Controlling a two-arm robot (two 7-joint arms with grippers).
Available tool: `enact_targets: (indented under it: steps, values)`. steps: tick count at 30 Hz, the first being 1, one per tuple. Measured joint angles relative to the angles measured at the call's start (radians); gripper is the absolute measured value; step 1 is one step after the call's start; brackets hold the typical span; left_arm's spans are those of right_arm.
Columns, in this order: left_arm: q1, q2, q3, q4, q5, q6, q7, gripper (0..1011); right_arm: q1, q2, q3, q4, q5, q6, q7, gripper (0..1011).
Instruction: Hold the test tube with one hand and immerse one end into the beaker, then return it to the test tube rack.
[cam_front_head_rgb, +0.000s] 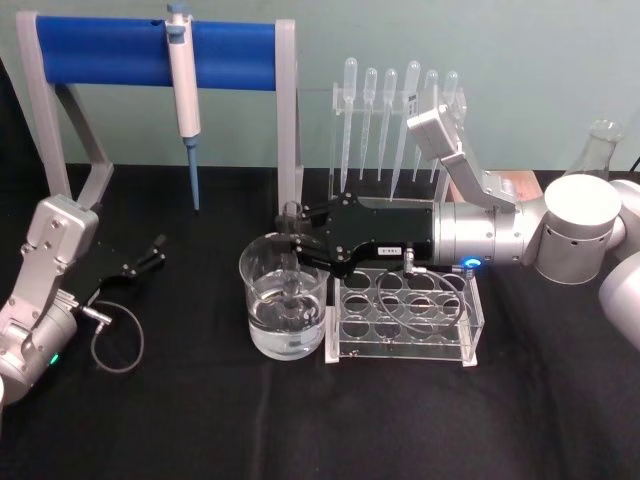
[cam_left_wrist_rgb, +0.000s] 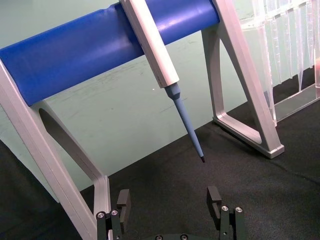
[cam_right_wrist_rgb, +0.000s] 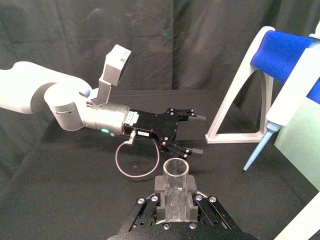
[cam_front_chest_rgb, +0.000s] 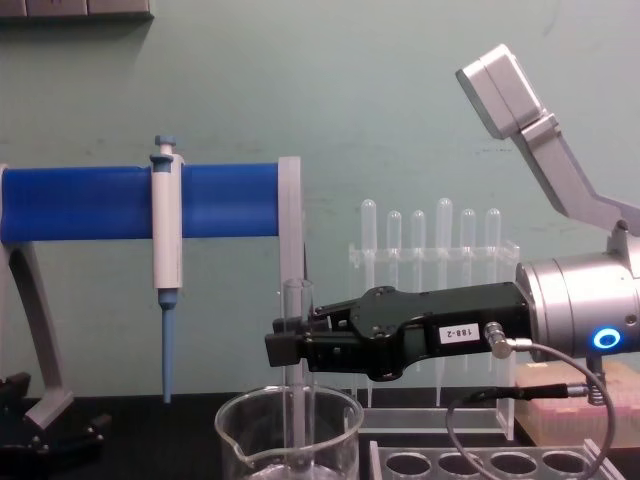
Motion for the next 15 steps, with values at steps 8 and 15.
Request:
enact_targets:
  steps: [8,15]
  values:
    - [0.000,0.000,0.000,0.000,0.000,0.000,0.000,1000,0.000,0.000,0.000,0.000,0.000,0.000,0.000,237]
    - [0.000,0.000,0.000,0.000,0.000,0.000,0.000,1000,0.000,0.000,0.000,0.000,0.000,0.000,0.000,237]
